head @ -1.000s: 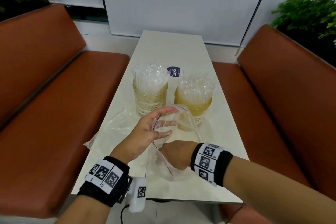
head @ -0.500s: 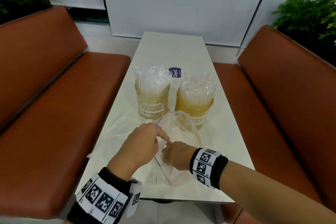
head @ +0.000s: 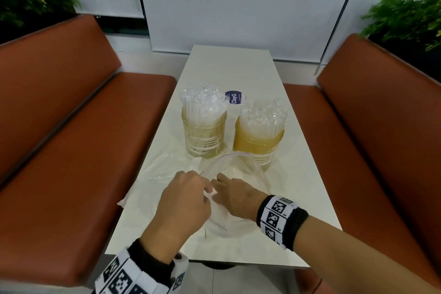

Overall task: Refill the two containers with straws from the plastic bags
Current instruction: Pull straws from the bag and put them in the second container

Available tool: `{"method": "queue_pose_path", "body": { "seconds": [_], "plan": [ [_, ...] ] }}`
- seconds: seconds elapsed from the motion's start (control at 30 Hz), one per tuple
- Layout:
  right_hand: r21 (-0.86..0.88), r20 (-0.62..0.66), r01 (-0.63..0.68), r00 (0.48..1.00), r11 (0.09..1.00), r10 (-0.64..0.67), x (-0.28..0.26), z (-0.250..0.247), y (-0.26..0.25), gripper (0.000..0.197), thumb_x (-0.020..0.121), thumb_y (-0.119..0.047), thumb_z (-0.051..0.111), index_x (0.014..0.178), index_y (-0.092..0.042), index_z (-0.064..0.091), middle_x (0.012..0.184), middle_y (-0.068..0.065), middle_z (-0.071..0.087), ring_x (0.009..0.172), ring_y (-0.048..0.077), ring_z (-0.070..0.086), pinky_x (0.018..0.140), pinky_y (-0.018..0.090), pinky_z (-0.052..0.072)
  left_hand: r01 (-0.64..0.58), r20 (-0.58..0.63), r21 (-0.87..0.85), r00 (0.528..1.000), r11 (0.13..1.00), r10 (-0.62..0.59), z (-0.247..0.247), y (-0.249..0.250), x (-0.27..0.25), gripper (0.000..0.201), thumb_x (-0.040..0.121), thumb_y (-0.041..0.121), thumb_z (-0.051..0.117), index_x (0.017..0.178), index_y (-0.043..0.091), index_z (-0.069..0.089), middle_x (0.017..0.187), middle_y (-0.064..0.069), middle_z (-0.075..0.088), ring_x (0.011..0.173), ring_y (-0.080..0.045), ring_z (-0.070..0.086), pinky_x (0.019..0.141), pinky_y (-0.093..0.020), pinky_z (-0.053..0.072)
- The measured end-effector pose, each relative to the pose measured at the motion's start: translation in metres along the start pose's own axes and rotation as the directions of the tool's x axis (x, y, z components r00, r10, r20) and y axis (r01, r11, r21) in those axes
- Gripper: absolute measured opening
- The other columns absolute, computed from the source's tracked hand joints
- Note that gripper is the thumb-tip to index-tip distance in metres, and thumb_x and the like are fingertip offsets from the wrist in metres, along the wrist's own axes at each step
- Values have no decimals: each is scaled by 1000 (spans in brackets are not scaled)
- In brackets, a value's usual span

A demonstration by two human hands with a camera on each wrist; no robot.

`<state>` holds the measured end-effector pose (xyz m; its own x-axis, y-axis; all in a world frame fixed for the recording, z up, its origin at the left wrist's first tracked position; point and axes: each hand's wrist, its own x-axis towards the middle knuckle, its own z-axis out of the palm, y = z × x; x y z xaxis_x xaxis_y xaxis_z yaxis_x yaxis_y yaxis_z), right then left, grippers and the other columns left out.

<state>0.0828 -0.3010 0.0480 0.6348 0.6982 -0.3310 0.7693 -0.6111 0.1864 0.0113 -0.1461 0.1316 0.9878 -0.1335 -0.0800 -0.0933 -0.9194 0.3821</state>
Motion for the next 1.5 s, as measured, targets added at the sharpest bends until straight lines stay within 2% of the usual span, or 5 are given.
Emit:
{"method": "queue_pose_path", "body": {
  "seconds": [0.23,0.6,0.93,1.27,1.5],
  "plan": [
    [615,-111,-7,989,789,96,-9,-45,23,12,92,-8,48,95,-15,57,100,6,64,95,27,61,84,41,49,107,23,193,993,975,-114,7,-5,9,58,73,37,82,123,33,54,121,7,43,78,-17,49,66,-26,39],
    [884,-467,433,816,175,340,-30,-157,43,17,106,-15,50,109,-6,64,62,-2,44,54,11,45,56,31,52,60,27,-136,998,989,-56,17,-11,40,73,68,33,90,134,32,56,124,4,58,116,-16,54,90,-26,45],
    [613,-670,706,229,353,706,-57,-214,144,14,108,-22,44,103,-13,54,71,-4,46,59,14,41,53,33,38,59,53,-262,998,963,-46,27,-25,37,63,74,41,85,130,36,56,121,12,57,112,-6,48,91,-20,39],
    [859,-419,470,419,202,806,-9,-127,188,15,108,-25,44,105,-13,51,70,4,54,64,18,58,75,42,58,56,69,-371,997,927,-33,32,-33,39,52,78,40,83,124,39,59,117,15,54,76,-9,54,63,-21,49],
    [921,-390,145,382,362,838,-8,-85,189,36,90,-13,72,125,-15,63,105,4,72,94,12,70,92,33,58,38,78,-388,997,921,-8,32,-31,42,51,79,43,81,125,41,59,118,18,55,75,-8,54,70,-22,49]
  ]
}}
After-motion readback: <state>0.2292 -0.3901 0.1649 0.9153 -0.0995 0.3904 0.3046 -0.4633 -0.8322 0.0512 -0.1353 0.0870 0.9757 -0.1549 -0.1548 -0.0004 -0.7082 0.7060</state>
